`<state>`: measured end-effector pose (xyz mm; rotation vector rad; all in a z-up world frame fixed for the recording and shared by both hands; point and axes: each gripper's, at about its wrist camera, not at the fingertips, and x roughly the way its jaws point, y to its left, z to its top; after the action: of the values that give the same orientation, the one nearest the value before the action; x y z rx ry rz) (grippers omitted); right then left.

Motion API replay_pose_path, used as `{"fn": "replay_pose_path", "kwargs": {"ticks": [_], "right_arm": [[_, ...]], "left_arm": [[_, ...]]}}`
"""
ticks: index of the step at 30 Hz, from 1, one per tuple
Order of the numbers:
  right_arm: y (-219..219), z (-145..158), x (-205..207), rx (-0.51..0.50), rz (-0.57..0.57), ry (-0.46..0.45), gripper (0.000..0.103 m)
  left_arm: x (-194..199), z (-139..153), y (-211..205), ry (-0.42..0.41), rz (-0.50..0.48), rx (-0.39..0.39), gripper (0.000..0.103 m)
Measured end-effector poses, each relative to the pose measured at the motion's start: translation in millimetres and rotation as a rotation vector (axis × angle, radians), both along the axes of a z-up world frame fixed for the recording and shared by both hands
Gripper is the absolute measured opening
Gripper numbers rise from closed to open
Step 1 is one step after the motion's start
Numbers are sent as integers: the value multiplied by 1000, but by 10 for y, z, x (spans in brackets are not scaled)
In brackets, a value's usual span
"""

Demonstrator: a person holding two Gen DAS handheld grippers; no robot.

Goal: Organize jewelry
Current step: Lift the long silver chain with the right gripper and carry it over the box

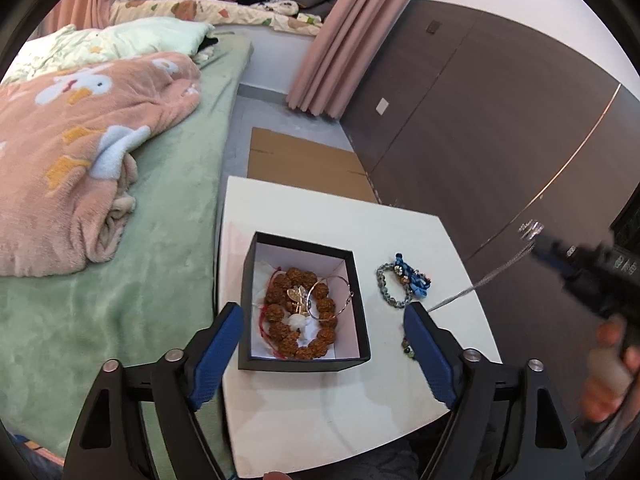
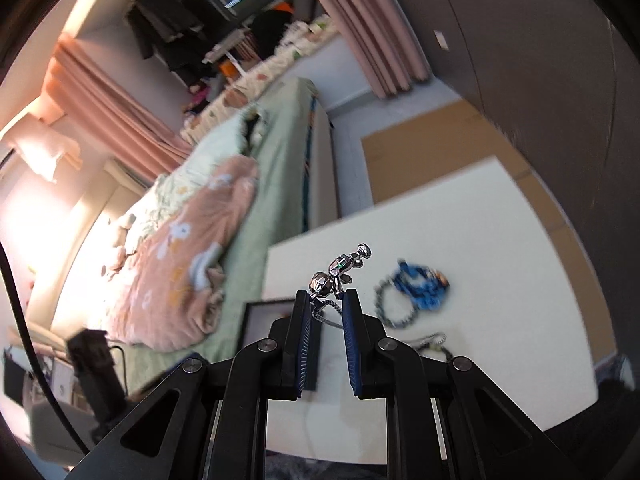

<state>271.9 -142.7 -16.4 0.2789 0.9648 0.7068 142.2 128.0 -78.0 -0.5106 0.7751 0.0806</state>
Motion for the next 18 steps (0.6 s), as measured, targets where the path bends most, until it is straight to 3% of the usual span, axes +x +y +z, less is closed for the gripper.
{"fn": "replay_pose_path", "kwargs": {"ticks": [5,12,18], "right_arm": [[168,574,-137,13,33,-100,18],[502,1298,-406,9,88,-246,18],[764,1642,-581,25,121,-323,18]], "left_arm": [[-105,101,11,-41,5,17,95],[-242,202,135,-75,31,1,99],[-372,288,285,-101,69,3,102]]}}
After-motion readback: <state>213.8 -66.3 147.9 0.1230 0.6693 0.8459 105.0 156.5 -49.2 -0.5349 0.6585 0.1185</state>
